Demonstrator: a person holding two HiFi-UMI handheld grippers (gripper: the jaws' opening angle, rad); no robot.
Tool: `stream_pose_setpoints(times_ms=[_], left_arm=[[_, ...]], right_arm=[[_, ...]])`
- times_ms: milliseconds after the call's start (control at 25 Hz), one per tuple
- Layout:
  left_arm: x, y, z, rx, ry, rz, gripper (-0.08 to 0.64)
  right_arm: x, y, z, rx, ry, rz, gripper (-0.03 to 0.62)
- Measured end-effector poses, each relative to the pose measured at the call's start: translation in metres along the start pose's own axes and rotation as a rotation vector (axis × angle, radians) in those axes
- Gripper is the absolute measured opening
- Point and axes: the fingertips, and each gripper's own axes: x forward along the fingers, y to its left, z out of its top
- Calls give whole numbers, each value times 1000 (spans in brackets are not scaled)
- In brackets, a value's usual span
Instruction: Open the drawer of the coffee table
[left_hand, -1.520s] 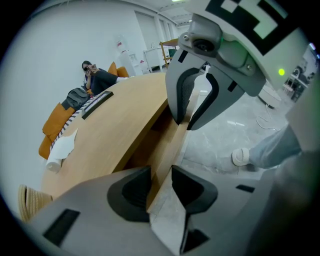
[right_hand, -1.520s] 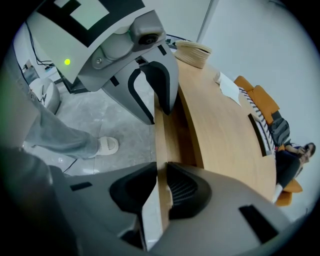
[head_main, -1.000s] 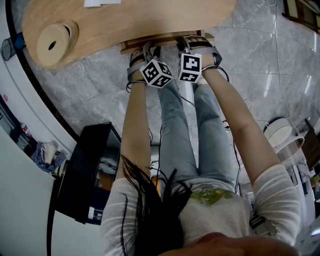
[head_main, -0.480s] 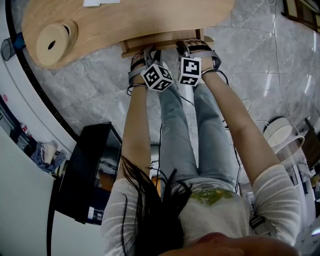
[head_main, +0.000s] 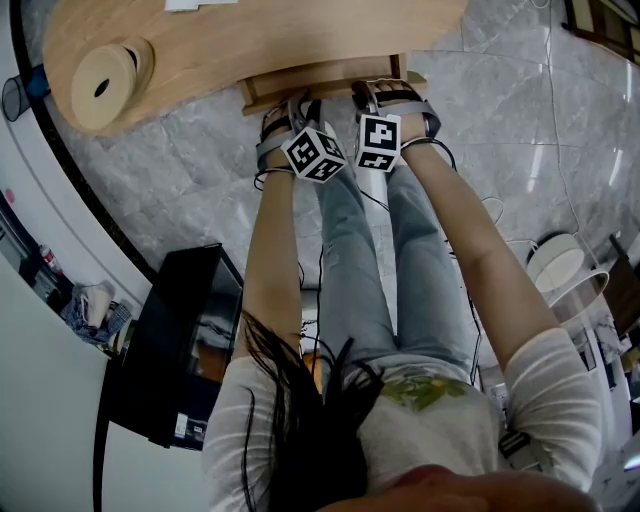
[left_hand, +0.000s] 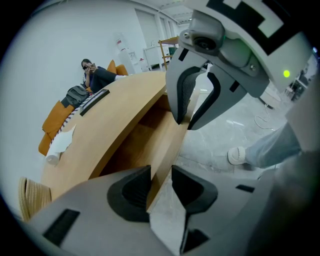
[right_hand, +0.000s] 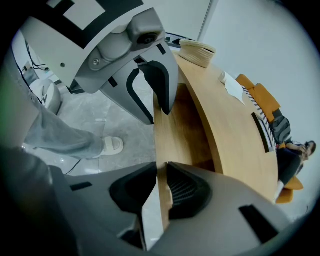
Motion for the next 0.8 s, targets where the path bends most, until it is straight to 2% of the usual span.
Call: stream_pose_setpoints(times_ms=[800], left_arm=[[-4, -9, -5, 2, 0, 9, 137]], right_arm=[[-1, 11, -1, -1, 5, -4, 74]])
